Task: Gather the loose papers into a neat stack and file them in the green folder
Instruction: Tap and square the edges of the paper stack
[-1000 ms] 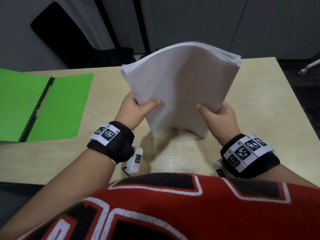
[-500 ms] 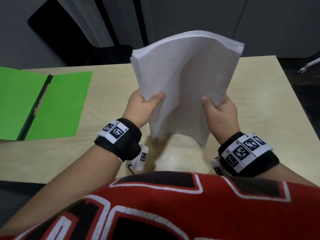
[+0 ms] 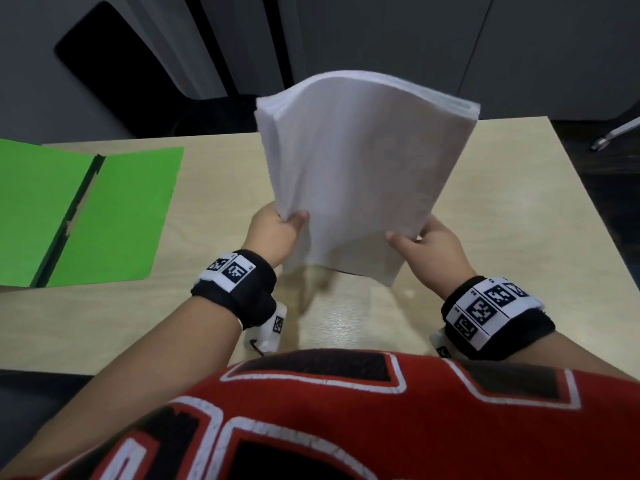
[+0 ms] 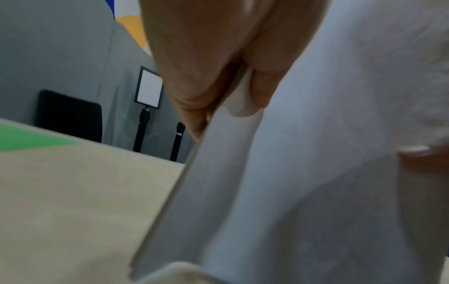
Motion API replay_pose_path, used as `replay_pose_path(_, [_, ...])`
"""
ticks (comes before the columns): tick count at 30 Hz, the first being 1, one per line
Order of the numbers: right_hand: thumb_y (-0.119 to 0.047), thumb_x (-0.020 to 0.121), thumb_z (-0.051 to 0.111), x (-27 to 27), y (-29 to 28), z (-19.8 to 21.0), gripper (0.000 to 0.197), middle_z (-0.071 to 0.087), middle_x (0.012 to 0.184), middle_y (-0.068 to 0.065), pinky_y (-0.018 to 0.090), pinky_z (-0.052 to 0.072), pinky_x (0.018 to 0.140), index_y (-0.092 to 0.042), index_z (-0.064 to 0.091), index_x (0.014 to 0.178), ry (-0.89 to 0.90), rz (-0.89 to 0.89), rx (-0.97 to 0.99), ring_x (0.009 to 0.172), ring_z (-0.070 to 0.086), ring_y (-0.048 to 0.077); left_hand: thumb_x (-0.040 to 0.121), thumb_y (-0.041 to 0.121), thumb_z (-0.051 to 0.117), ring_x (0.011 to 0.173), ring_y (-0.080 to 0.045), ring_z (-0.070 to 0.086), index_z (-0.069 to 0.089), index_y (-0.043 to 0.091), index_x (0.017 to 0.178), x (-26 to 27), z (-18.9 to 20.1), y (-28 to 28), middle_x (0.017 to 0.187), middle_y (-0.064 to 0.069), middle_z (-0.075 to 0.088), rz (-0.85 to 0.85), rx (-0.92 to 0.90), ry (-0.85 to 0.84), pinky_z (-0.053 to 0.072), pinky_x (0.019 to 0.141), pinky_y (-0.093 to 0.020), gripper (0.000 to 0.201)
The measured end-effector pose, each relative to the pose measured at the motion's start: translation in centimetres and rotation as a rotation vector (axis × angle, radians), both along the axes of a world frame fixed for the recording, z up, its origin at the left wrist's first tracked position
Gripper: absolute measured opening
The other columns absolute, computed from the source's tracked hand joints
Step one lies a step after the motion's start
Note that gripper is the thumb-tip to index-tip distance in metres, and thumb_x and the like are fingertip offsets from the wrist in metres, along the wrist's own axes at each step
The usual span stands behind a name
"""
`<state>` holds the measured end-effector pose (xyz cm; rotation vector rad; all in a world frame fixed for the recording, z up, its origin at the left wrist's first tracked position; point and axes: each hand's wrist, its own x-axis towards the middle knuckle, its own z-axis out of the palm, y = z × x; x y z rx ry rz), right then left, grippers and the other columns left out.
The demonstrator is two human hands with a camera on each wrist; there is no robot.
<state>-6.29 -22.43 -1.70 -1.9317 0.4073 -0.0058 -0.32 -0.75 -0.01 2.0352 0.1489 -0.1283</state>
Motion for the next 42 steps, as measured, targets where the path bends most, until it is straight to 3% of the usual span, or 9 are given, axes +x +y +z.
replay_pose_path(6, [-0.032,0.077,0.076,0.6,-0.8,0.7,0.095,0.022,0.153,0.004,0.037,0.036,0.109,-0.017,0.016,0.149,-0.223,-0.208,-0.071,0.13,0.04,0.017,0.086,0.01,0.042,0.077,-0.027,0.057,0.063,0.023,0.095,2.8,3.3,2.7,0.084,-0.009,0.065,-0.284,0.559,-0.357,0.045,0.067,-0.033,0.026])
replay_pose_path(9, [-0.022,0.076,0.076,0.8,-1.2,1.6,0.091,0.019,0.156,0.005,0.039,0.025,0.117,-0.016,0.021,0.148,-0.386,-0.163,-0.195,0.143,0.023,0.018,0.075,0.021,0.036,0.083,-0.033,0.063,0.06,0.033,0.099,3.9,4.3,3.0,0.088,-0.004,0.069,-0.483,0.865,-0.345,0.051,0.072,-0.041,0.036])
replay_pose_path(12, [-0.004,0.074,0.068,0.8,-0.8,2.0,0.068,0.045,0.136,-0.021,0.038,0.031,0.112,-0.029,0.048,0.133,-0.386,-0.014,-0.219,0.136,0.038,0.013,0.073,0.015,0.041,0.087,-0.033,0.064,0.062,0.034,0.102,3.8,4.5,2.5,0.092,-0.003,0.07,-0.625,1.004,-0.401,0.05,0.078,-0.043,0.041])
replay_pose_path(16, [0.0,0.077,0.062,0.4,-0.5,1.4,0.036,0.069,0.078,-0.026,0.015,0.046,0.074,-0.036,0.068,0.079,-0.319,0.029,0.036,0.082,0.062,-0.006,0.071,0.017,0.049,0.101,-0.03,0.062,0.063,0.036,0.102,4.0,3.2,3.5,0.096,0.002,0.072,-0.434,0.719,-0.479,0.044,0.092,-0.049,0.038])
replay_pose_path(20, [-0.01,0.079,0.069,0.4,-1.3,0.3,0.022,0.066,0.071,-0.016,0.026,0.049,0.067,-0.029,0.065,0.071,-0.231,-0.104,0.173,0.069,0.059,0.003,0.071,0.032,0.072,0.136,-0.027,0.036,0.035,0.028,0.14,4.5,1.2,6.2,0.145,-0.005,0.042,0.019,0.566,-0.475,0.028,0.113,-0.046,0.078])
replay_pose_path(24, [0.001,0.083,0.066,0.6,-1.8,0.3,0.021,0.065,0.052,-0.018,0.013,0.046,0.05,-0.019,0.062,0.075,-0.215,-0.165,0.316,0.048,0.057,-0.007,0.067,0.03,0.083,0.142,-0.024,0.031,0.008,0.023,0.15,4.4,-0.5,8.9,0.154,-0.011,0.03,0.194,0.056,-0.04,0.026,0.116,-0.044,0.112])
replay_pose_path(30, [-0.006,0.08,0.067,0.9,-1.4,0.1,0.017,0.066,0.07,-0.007,0.016,0.048,0.055,-0.021,0.064,0.073,-0.196,-0.213,0.264,0.056,0.058,-0.002,0.089,-0.002,0.055,0.103,-0.025,0.065,0.054,0.016,0.125,3.6,-1.0,8.0,0.113,-0.003,0.068,0.088,-0.378,0.129,0.051,0.091,-0.044,0.039])
replay_pose_path(37, [-0.014,0.082,0.064,1.3,-0.8,0.6,0.015,0.063,0.076,-0.009,0.025,0.048,0.066,-0.027,0.061,0.075,-0.276,-0.307,0.229,0.07,0.057,0.008,0.08,-0.001,0.057,0.104,-0.022,0.064,0.058,0.021,0.109,4.1,0.3,4.9,0.11,-0.004,0.067,0.093,-0.51,-0.141,0.049,0.099,-0.044,0.036])
replay_pose_path(42, [-0.015,0.081,0.067,1.3,-1.3,-0.7,0.022,0.066,0.087,-0.009,0.028,0.048,0.073,-0.026,0.063,0.098,-0.157,-0.276,0.141,0.083,0.062,0.014,0.062,0.003,0.07,0.101,-0.028,0.064,0.065,0.016,0.103,3.0,-1.8,4.3,0.105,-0.008,0.068,0.13,-0.482,-0.022,0.049,0.097,-0.051,0.042])
